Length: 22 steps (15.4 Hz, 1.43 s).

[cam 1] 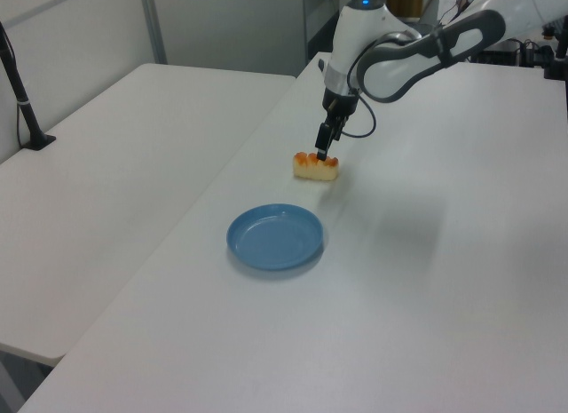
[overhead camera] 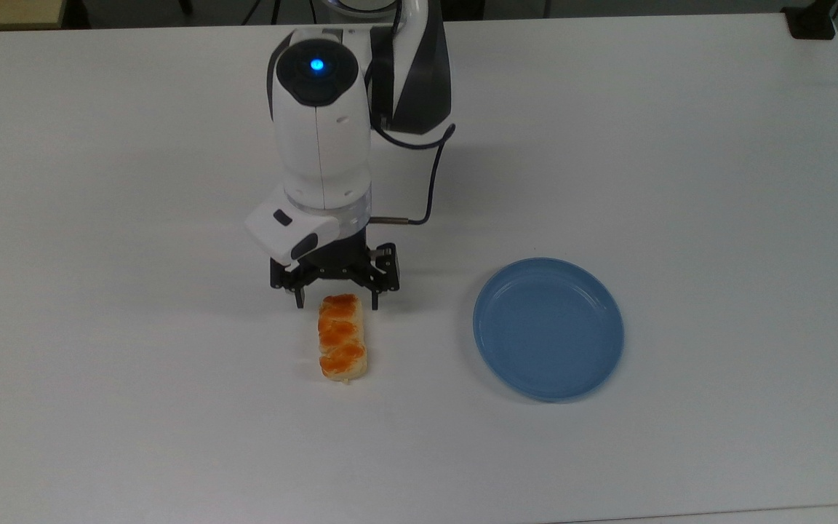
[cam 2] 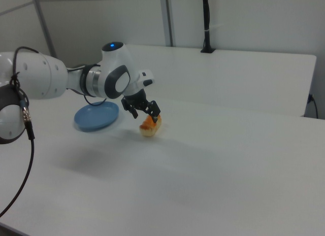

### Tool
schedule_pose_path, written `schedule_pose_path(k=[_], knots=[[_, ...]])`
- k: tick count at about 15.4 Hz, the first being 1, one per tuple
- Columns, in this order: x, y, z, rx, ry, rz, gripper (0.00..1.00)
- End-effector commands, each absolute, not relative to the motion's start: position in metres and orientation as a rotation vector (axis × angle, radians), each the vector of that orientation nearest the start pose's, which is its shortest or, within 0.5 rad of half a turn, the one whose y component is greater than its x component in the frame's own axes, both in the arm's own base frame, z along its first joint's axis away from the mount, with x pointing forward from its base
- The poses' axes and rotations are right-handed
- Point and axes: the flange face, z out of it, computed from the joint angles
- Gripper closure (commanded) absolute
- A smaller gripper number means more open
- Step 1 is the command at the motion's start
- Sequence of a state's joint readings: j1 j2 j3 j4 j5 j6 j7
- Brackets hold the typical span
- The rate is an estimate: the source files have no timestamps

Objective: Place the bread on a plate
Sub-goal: 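Lower the open gripper onto the orange-topped bread roll and close it, then lift the bread roll and carry it over the blue plate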

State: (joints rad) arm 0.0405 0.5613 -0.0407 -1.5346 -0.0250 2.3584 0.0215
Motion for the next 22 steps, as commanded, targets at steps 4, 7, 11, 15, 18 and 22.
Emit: schedule_pose_path(k=[4, 7, 11, 15, 18, 22], knots=[[0.74, 0.005, 0.322, -3.163, -0.011, -0.522, 0.12], [0.74, 0.005, 0.316, -3.182, -0.039, -0.515, 0.49], [0.74, 0.007, 0.322, -3.174, -0.001, -0.528, 0.62], [0.739, 0.032, 0.354, -3.123, 0.054, -0.588, 0.61], [0.734, 0.086, 0.372, -3.076, 0.038, -0.611, 0.6], [0.726, 0.156, 0.379, -3.033, 0.036, -0.626, 0.57]])
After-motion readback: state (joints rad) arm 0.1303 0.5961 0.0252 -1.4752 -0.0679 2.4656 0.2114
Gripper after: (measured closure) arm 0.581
